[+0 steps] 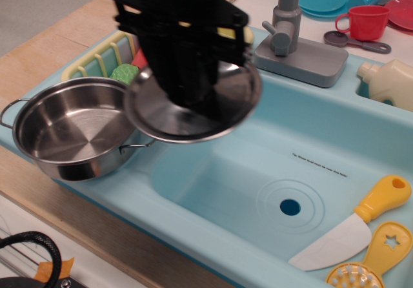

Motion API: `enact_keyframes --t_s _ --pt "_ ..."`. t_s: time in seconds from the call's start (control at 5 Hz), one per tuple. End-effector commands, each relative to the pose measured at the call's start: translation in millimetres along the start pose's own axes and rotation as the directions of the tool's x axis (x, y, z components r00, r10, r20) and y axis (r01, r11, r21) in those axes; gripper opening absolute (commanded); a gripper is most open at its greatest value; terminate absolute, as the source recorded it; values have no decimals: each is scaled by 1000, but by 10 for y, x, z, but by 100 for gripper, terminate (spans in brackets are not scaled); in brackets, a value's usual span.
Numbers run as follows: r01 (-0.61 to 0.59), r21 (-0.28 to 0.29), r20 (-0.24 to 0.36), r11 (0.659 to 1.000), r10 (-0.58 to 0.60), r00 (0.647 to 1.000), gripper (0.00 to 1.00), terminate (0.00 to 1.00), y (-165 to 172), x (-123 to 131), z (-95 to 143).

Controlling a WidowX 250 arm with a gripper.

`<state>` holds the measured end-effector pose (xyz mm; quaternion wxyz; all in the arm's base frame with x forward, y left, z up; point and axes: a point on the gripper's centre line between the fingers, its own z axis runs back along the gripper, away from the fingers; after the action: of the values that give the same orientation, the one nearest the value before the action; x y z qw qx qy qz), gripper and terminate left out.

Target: Take lid off pot or pan

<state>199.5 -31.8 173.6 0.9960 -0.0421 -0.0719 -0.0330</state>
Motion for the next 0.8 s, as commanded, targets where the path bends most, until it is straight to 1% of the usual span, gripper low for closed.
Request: enact_keyframes --t_s 0.0,0.2,0.4,0.6 --pt "68 -47 16 997 -67 998 0 0 -162 80 -180" --pt "78 -67 -21 995 -79 997 0 0 -169 122 -332" --pt "101 -99 -40 990 -105 994 0 0 -141 190 -502" --pt "123 -121 -58 985 -130 990 100 0 -126 238 -625"
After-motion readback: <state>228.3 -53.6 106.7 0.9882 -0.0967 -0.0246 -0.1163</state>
